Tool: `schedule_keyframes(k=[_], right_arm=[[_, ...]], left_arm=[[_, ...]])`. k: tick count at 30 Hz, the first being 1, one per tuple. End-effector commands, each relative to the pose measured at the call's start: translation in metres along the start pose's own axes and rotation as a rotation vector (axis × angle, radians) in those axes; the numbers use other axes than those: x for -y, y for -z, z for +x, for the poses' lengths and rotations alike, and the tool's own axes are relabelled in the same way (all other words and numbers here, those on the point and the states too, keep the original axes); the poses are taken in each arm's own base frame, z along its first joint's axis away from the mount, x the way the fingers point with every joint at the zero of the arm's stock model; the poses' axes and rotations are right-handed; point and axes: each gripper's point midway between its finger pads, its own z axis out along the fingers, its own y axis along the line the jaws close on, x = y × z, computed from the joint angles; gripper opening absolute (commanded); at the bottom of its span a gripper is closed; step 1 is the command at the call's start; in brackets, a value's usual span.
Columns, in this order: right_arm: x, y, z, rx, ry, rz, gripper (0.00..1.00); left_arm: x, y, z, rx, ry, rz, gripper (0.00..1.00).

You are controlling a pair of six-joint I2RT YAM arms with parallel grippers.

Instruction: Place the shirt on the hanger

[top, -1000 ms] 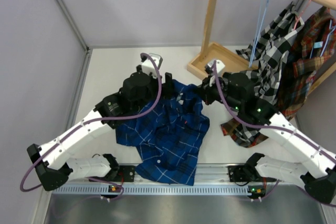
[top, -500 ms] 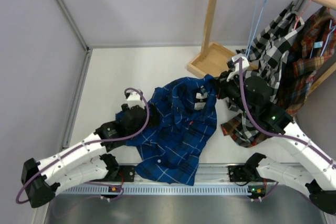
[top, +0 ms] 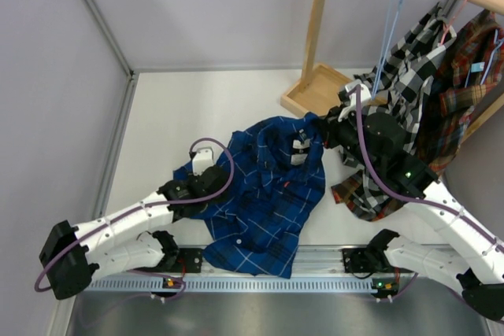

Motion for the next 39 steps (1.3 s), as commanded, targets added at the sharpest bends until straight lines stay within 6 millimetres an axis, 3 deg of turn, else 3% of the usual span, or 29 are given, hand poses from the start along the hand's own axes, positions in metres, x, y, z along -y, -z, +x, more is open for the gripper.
schedule_keyframes(k=[1, 2, 3, 5, 10, 11, 13, 14, 15, 17, 19, 22, 25, 27, 28, 29, 30, 31, 33, 36, 38, 39], right_arm=[[-0.003, 0.009, -0.035, 0.089, -0.013, -0.022, 0.00], [-0.002, 0.009, -0.033, 0.085, -0.013, -0.020, 0.00], [-0.002, 0.009, -0.032, 0.086, -0.013, -0.020, 0.00], [-0.002, 0.009, -0.027, 0.076, -0.013, -0.021, 0.00], [-0.003, 0.008, -0.011, 0.051, -0.023, -0.031, 0.00], [-0.003, 0.008, -0.009, 0.049, -0.027, -0.033, 0.00], [-0.004, 0.012, -0.004, 0.047, -0.033, -0.043, 0.00], [-0.004, 0.013, -0.003, 0.045, -0.043, -0.045, 0.00], [-0.007, 0.016, -0.003, 0.050, -0.050, -0.060, 0.00], [-0.010, 0.018, 0.004, 0.039, -0.062, -0.079, 0.00], [-0.013, 0.024, 0.005, 0.044, -0.072, -0.103, 0.00], [-0.019, 0.026, 0.012, 0.040, -0.092, -0.137, 0.00], [-0.029, 0.026, 0.022, 0.034, -0.119, -0.195, 0.00], [-0.034, 0.025, 0.025, 0.029, -0.143, -0.218, 0.00], [-0.037, 0.025, 0.028, 0.021, -0.150, -0.234, 0.00], [-0.038, 0.024, 0.030, 0.018, -0.169, -0.241, 0.00], [-0.041, 0.024, 0.032, 0.015, -0.176, -0.259, 0.00], [-0.042, 0.024, 0.037, 0.009, -0.182, -0.263, 0.00], [-0.043, 0.024, 0.040, 0.006, -0.199, -0.266, 0.00], [-0.040, 0.021, 0.049, -0.005, -0.207, -0.254, 0.00], [-0.038, 0.019, 0.054, -0.014, -0.221, -0.241, 0.00], [-0.039, 0.018, 0.055, -0.016, -0.227, -0.244, 0.00]], left_arm=[[-0.008, 0.001, -0.006, 0.028, 0.032, -0.055, 0.53], [-0.012, -0.001, -0.009, 0.047, 0.027, -0.076, 0.43], [-0.013, -0.001, -0.012, 0.055, 0.026, -0.085, 0.18], [-0.014, 0.004, -0.025, 0.099, 0.038, -0.090, 0.00], [-0.019, 0.031, -0.088, 0.246, 0.072, -0.109, 0.00], [-0.028, 0.033, -0.102, 0.265, 0.050, -0.145, 0.00], [-0.029, 0.046, -0.137, 0.310, 0.071, -0.156, 0.00], [-0.041, 0.047, -0.153, 0.316, 0.049, -0.194, 0.00], [-0.038, 0.059, -0.177, 0.352, 0.065, -0.182, 0.00], [-0.049, 0.058, -0.203, 0.346, 0.015, -0.231, 0.00], [-0.040, 0.070, -0.242, 0.379, 0.021, -0.182, 0.00], [-0.041, 0.052, -0.281, 0.388, -0.013, -0.206, 0.00], [-0.018, 0.022, -0.322, 0.395, -0.083, -0.170, 0.01], [0.005, -0.010, -0.339, 0.389, -0.160, -0.102, 0.09], [0.012, -0.021, -0.345, 0.391, -0.187, -0.072, 0.07], [0.018, -0.020, -0.366, 0.437, -0.197, -0.060, 0.01], [0.018, -0.046, -0.366, 0.404, -0.212, -0.087, 0.00], [0.016, -0.052, -0.373, 0.408, -0.213, -0.107, 0.00], [0.000, -0.063, -0.389, 0.412, -0.170, -0.219, 0.00], [-0.024, -0.071, -0.388, 0.359, -0.092, -0.329, 0.31], [-0.045, -0.083, -0.391, 0.341, 0.022, -0.400, 0.36], [-0.074, -0.091, -0.379, 0.254, 0.066, -0.424, 0.41]])
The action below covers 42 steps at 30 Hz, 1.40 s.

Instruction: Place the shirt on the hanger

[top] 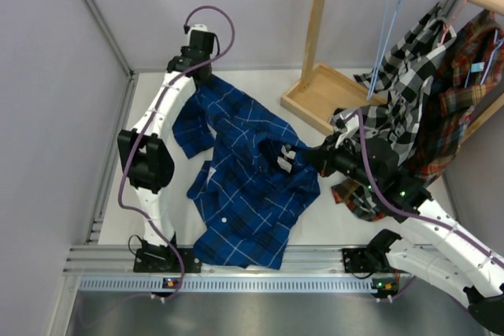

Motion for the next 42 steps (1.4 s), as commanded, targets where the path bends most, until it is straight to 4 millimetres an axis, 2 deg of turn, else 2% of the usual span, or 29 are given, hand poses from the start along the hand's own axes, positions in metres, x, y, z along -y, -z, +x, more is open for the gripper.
schedule_keyframes(k=[1, 2, 3, 4, 5, 7, 8, 9, 10, 11, 12, 13, 14, 15, 17, 19, 21, 22, 23, 24, 29, 32, 35, 36, 38, 39, 42], right_arm=[[-0.007, -0.002, -0.022, 0.098, -0.037, -0.034, 0.00], [-0.007, -0.003, -0.022, 0.098, -0.049, -0.036, 0.00], [-0.005, -0.006, -0.020, 0.093, -0.058, -0.027, 0.00], [-0.004, -0.007, -0.022, 0.096, -0.063, -0.020, 0.00], [-0.002, -0.009, -0.023, 0.098, -0.073, -0.005, 0.00], [0.011, -0.015, -0.028, 0.106, -0.095, 0.075, 0.00], [0.015, -0.016, -0.030, 0.113, -0.107, 0.101, 0.00], [0.028, -0.019, -0.033, 0.126, -0.117, 0.177, 0.00], [0.031, -0.019, -0.039, 0.139, -0.125, 0.203, 0.00], [0.035, -0.020, -0.043, 0.147, -0.125, 0.226, 0.00], [0.040, -0.026, -0.042, 0.133, -0.122, 0.250, 0.00], [0.038, -0.028, -0.051, 0.143, -0.118, 0.247, 0.00], [0.039, -0.031, -0.051, 0.126, -0.106, 0.252, 0.00], [0.036, -0.037, -0.053, 0.110, -0.103, 0.242, 0.00], [0.033, -0.042, -0.054, 0.097, -0.095, 0.224, 0.00], [0.029, -0.045, -0.060, 0.103, -0.094, 0.210, 0.00], [0.024, -0.046, -0.063, 0.100, -0.086, 0.185, 0.00], [0.021, -0.046, -0.067, 0.107, -0.082, 0.174, 0.00], [0.019, -0.045, -0.070, 0.109, -0.080, 0.162, 0.00], [0.018, -0.046, -0.071, 0.110, -0.079, 0.160, 0.00], [0.020, -0.046, -0.073, 0.114, -0.073, 0.172, 0.00], [0.019, -0.046, -0.074, 0.111, -0.067, 0.171, 0.00], [0.019, -0.049, -0.074, 0.105, -0.065, 0.167, 0.00], [0.018, -0.049, -0.074, 0.103, -0.064, 0.163, 0.00], [0.019, -0.051, -0.073, 0.099, -0.062, 0.164, 0.00], [0.020, -0.051, -0.072, 0.097, -0.061, 0.170, 0.00], [0.024, -0.054, -0.069, 0.090, -0.060, 0.187, 0.00]], left_arm=[[-0.054, -0.007, -0.011, -0.081, 0.217, -0.053, 0.53], [-0.067, -0.011, -0.007, -0.122, 0.301, -0.020, 0.73], [-0.060, -0.007, -0.003, -0.151, 0.323, 0.046, 0.82], [-0.045, 0.001, 0.012, -0.205, 0.334, 0.134, 0.92], [-0.036, 0.031, -0.001, -0.168, 0.331, 0.191, 0.98], [-0.016, 0.069, -0.006, -0.119, 0.288, 0.266, 0.98], [-0.001, 0.115, -0.001, -0.067, 0.248, 0.284, 0.98], [0.011, 0.142, 0.002, -0.025, 0.228, 0.311, 0.98], [0.052, 0.172, 0.028, -0.004, 0.162, 0.407, 0.98], [0.052, 0.192, 0.031, 0.048, 0.176, 0.396, 0.98], [0.048, 0.235, 0.026, 0.127, 0.215, 0.469, 0.98], [0.055, 0.254, 0.034, 0.145, 0.231, 0.525, 0.93], [0.077, 0.283, 0.042, 0.180, 0.229, 0.630, 0.91], [0.078, 0.288, 0.066, 0.177, 0.209, 0.657, 0.88], [0.094, 0.302, 0.083, 0.196, 0.142, 0.731, 0.86], [0.105, 0.291, 0.110, 0.163, 0.050, 0.730, 0.84], [0.111, 0.280, 0.121, 0.147, -0.004, 0.709, 0.81], [0.111, 0.264, 0.127, 0.143, -0.024, 0.638, 0.79], [0.110, 0.259, 0.128, 0.145, -0.034, 0.614, 0.71], [0.111, 0.255, 0.130, 0.141, -0.042, 0.594, 0.69], [0.127, 0.240, 0.141, 0.094, -0.041, 0.560, 0.67], [0.126, 0.228, 0.150, 0.074, -0.039, 0.501, 0.56], [0.127, 0.220, 0.157, 0.061, -0.042, 0.473, 0.51], [0.128, 0.217, 0.159, 0.056, -0.045, 0.463, 0.42], [0.129, 0.215, 0.162, 0.050, -0.049, 0.461, 0.33], [0.132, 0.217, 0.163, 0.044, -0.045, 0.473, 0.23], [0.135, 0.224, 0.161, 0.034, -0.043, 0.515, 0.00]])
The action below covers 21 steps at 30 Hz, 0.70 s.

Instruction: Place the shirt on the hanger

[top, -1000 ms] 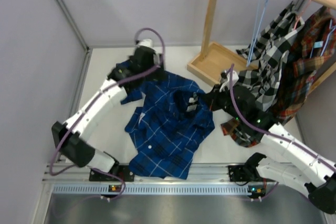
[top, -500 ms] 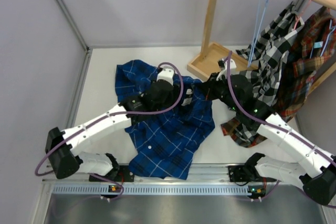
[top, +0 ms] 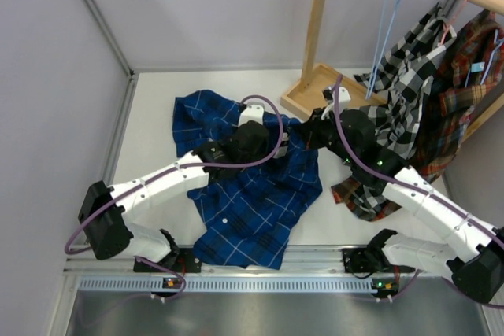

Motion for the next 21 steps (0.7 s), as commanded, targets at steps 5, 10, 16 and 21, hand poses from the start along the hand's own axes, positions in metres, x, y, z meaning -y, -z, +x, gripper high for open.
schedule_keyframes(k=[5, 10, 16, 21], right_arm=[[-0.002, -0.007, -0.021, 0.040, 0.004, -0.017, 0.04], [-0.024, 0.008, -0.022, 0.000, 0.052, -0.144, 0.82], [-0.055, 0.055, -0.073, 0.024, 0.061, -0.223, 0.88], [-0.037, 0.089, -0.123, 0.098, 0.084, -0.038, 0.88]], left_arm=[[0.004, 0.032, -0.033, 0.084, 0.045, 0.094, 0.00], [0.014, 0.062, -0.034, 0.018, -0.008, 0.256, 0.00], [0.013, 0.070, -0.022, -0.037, -0.007, 0.280, 0.00], [0.005, 0.071, -0.026, -0.023, 0.055, 0.254, 0.00]])
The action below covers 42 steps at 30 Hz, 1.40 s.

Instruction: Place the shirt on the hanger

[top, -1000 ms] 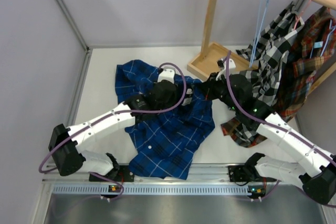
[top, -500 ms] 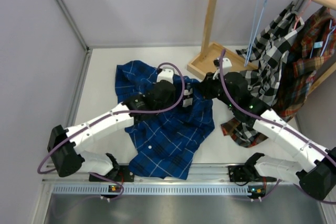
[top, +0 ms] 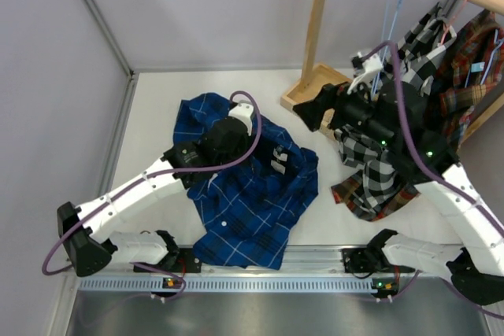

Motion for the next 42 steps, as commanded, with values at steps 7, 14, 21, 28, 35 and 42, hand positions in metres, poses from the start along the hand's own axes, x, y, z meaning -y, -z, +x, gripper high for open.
schedule_keyframes(k=[7, 14, 21, 28, 35, 42], right_arm=[[0.079, 0.062, -0.078, 0.146, 0.123, 0.557, 0.87], [0.151, 0.049, -0.077, 0.088, 0.148, 0.850, 0.80], [0.191, 0.043, -0.063, 0.028, 0.150, 0.942, 0.67], [0.173, 0.029, -0.069, 0.052, 0.130, 0.779, 0.63], [0.157, 0.056, -0.097, 0.146, 0.138, 0.761, 0.63], [0.155, 0.082, -0.114, 0.206, 0.127, 0.772, 0.62]], left_arm=[[-0.007, 0.001, -0.006, 0.020, 0.079, -0.027, 0.00], [-0.003, -0.007, 0.014, -0.042, 0.069, 0.002, 0.00], [-0.001, -0.014, 0.026, -0.074, 0.058, 0.017, 0.00], [0.002, -0.024, 0.038, -0.111, 0.048, 0.027, 0.00], [0.001, -0.026, 0.043, -0.120, 0.044, 0.026, 0.00], [0.000, -0.025, 0.044, -0.120, 0.049, 0.022, 0.00]])
